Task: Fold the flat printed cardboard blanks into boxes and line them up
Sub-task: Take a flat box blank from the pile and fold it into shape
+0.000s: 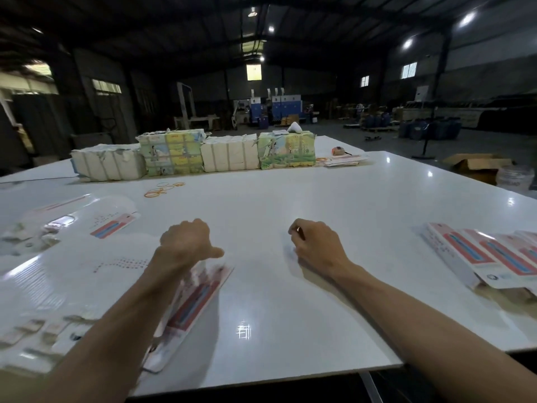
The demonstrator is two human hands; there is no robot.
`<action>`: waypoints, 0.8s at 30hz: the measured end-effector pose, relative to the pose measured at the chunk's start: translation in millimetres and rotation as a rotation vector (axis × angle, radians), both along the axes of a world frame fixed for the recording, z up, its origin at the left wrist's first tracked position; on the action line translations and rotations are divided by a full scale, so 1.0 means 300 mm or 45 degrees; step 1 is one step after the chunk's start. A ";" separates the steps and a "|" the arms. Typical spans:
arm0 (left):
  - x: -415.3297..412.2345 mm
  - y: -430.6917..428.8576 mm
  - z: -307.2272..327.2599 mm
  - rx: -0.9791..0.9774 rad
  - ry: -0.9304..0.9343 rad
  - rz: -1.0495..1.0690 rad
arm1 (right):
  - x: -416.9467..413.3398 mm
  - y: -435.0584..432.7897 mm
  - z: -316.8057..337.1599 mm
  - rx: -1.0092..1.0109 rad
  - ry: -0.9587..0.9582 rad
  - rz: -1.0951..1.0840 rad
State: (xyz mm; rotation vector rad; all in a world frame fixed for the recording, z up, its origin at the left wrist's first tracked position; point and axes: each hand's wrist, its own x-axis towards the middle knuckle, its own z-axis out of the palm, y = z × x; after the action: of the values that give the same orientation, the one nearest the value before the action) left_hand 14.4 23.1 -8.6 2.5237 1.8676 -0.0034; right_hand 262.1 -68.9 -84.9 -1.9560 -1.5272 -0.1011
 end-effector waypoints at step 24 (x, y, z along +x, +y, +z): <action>-0.177 0.047 0.000 0.017 0.082 0.338 | 0.017 -0.003 -0.003 0.031 0.212 0.106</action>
State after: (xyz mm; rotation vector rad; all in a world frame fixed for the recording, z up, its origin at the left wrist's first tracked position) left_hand -38.5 37.2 -8.5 2.2883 2.2188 -0.0734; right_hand 267.4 -69.7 -85.9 -1.8311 -1.4881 0.0764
